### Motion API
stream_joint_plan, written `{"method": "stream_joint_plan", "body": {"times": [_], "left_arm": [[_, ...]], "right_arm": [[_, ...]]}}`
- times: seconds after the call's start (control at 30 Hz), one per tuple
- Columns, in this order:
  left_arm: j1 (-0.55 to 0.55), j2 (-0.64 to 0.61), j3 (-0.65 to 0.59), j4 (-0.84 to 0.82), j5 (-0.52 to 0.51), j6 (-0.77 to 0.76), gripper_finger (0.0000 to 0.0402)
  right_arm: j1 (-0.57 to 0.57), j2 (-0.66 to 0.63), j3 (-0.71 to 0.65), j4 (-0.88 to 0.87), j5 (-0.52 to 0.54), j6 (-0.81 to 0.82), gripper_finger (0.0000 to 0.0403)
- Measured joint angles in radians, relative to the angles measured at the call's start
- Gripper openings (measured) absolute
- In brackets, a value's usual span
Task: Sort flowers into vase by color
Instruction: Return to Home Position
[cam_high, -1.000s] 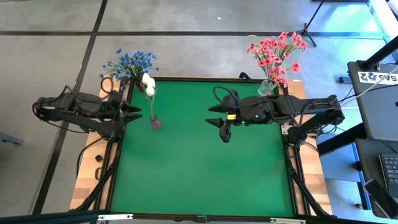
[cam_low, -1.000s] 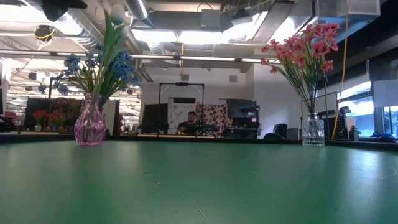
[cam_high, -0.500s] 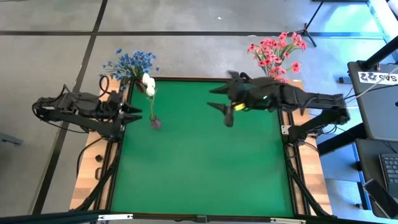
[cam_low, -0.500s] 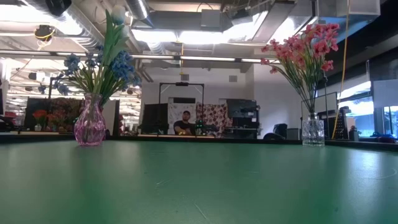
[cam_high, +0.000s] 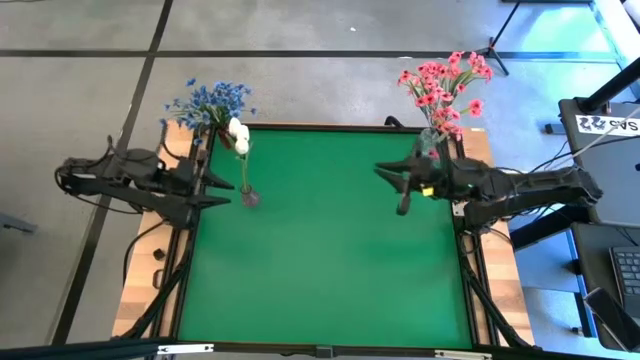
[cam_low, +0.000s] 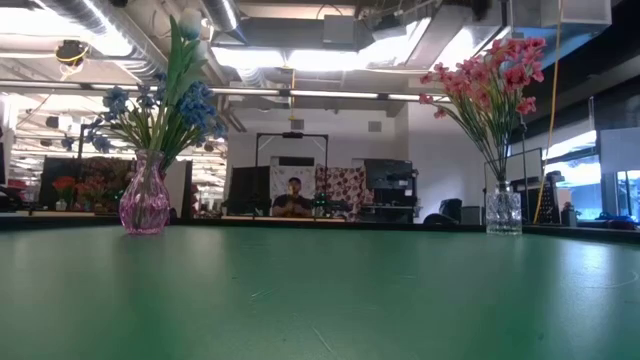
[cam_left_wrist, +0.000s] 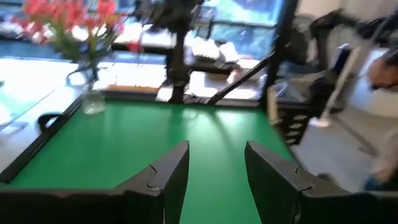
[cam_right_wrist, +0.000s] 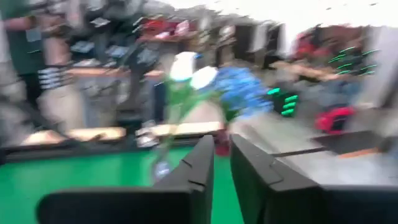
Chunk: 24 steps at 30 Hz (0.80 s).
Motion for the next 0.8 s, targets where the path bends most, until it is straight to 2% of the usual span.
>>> {"method": "stream_joint_plan", "body": {"times": [0.13,0.2,0.27,0.37,0.47,0.57,0.63,0.8], "left_arm": [[0.0,-0.003,-0.071,0.055,-0.028,-0.03,0.0153],[0.0,-0.025,-0.104,0.074,-0.022,-0.042,0.0153],[0.0,-0.059,-0.144,0.114,-0.022,-0.043,0.0153],[0.0,-0.128,-0.217,0.182,-0.042,-0.043,0.0153],[0.0,-0.201,-0.317,0.281,-0.061,-0.029,0.0153],[0.0,-0.272,-0.408,0.376,-0.101,-0.02,0.0153],[0.0,-0.314,-0.459,0.416,-0.115,-0.021,0.0153],[0.0,-0.393,-0.542,0.459,-0.114,-0.027,0.0153]], "right_arm": [[0.109,-0.134,-0.074,0.014,0.242,-0.095,0.0032],[0.141,-0.204,-0.099,-0.023,0.256,-0.104,0.0021],[0.139,-0.272,-0.118,-0.079,0.19,-0.061,0.001],[0.091,-0.367,-0.154,-0.126,-0.014,0.009,0.0004],[-0.009,-0.419,-0.192,-0.122,-0.226,0.048,0.0005],[-0.123,-0.414,-0.22,-0.139,-0.417,0.104,0.0002],[-0.184,-0.408,-0.228,-0.151,-0.461,0.134,0.0004],[-0.267,-0.479,-0.235,-0.154,-0.464,0.226,0.0003]]}}
